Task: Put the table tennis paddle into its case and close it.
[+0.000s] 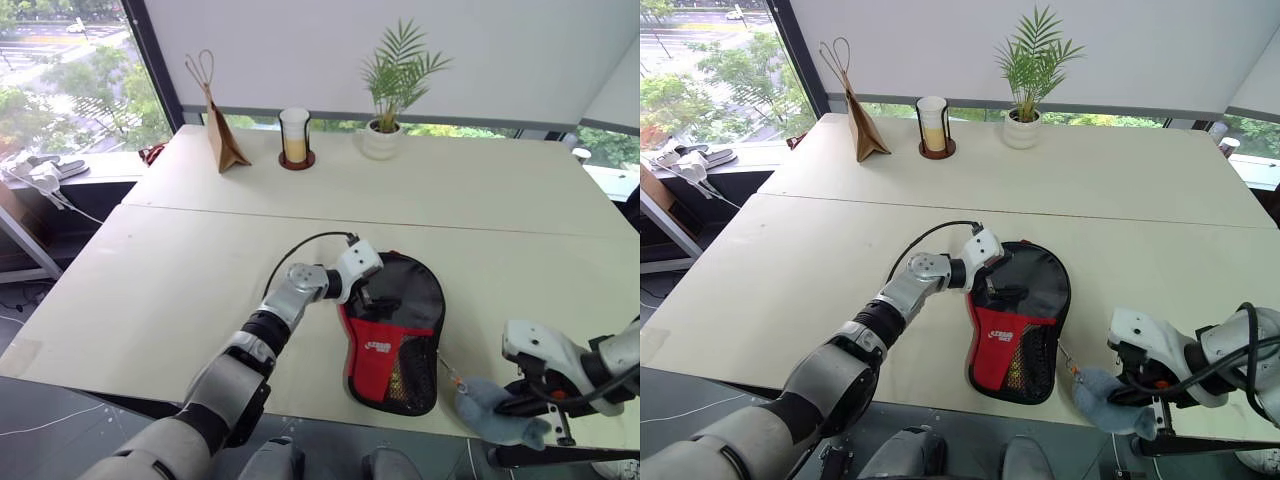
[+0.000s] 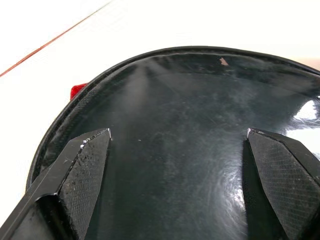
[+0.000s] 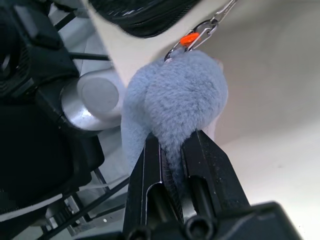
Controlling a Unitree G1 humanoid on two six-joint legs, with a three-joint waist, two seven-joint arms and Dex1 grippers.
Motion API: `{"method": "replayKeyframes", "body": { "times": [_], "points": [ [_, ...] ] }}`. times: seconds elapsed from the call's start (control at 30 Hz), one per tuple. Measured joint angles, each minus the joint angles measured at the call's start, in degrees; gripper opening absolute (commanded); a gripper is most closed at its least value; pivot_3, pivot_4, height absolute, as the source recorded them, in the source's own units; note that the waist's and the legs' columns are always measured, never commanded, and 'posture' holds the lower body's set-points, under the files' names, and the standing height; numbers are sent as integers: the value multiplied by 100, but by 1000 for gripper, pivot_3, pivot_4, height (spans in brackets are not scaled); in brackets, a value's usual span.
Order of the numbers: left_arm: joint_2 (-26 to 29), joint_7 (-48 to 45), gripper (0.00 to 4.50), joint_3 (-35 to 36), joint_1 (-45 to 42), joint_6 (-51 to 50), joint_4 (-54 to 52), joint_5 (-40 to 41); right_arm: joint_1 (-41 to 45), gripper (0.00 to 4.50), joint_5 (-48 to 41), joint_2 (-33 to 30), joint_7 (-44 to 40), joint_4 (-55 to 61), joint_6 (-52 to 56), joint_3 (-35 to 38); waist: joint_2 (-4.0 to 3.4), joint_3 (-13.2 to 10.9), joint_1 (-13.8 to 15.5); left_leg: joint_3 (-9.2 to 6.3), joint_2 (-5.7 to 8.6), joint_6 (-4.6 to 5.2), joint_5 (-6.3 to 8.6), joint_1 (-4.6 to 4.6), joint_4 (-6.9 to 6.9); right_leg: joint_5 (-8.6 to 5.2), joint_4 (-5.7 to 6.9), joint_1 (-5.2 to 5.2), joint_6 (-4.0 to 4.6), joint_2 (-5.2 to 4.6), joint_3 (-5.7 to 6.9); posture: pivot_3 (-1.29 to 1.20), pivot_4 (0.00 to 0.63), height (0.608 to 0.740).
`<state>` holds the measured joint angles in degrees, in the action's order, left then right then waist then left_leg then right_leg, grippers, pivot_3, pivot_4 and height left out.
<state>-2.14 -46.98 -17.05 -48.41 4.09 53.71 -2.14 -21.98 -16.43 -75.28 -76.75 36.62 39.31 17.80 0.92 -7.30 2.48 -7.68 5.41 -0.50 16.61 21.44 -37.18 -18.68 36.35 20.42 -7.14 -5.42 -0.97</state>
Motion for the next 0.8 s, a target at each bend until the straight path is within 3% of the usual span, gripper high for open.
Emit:
{"method": "replayKeyframes", "body": {
  "times": [0.4,0.8],
  "points": [
    [-5,52,4500,-1,-7,0,19,0,-1041,21,558,13,-486,227,-984,499,5,-2,-7,0,0,1,1,-3,-1,3,-5,-5,-7,0,0,0,150,740],
    [-16,63,4500,-6,-46,0,36,0,-1227,21,909,227,-632,126,-1536,806,6,-3,-4,1,0,2,1,-3,-1,4,-10,-8,-8,0,0,0,150,740]
  ]
}}
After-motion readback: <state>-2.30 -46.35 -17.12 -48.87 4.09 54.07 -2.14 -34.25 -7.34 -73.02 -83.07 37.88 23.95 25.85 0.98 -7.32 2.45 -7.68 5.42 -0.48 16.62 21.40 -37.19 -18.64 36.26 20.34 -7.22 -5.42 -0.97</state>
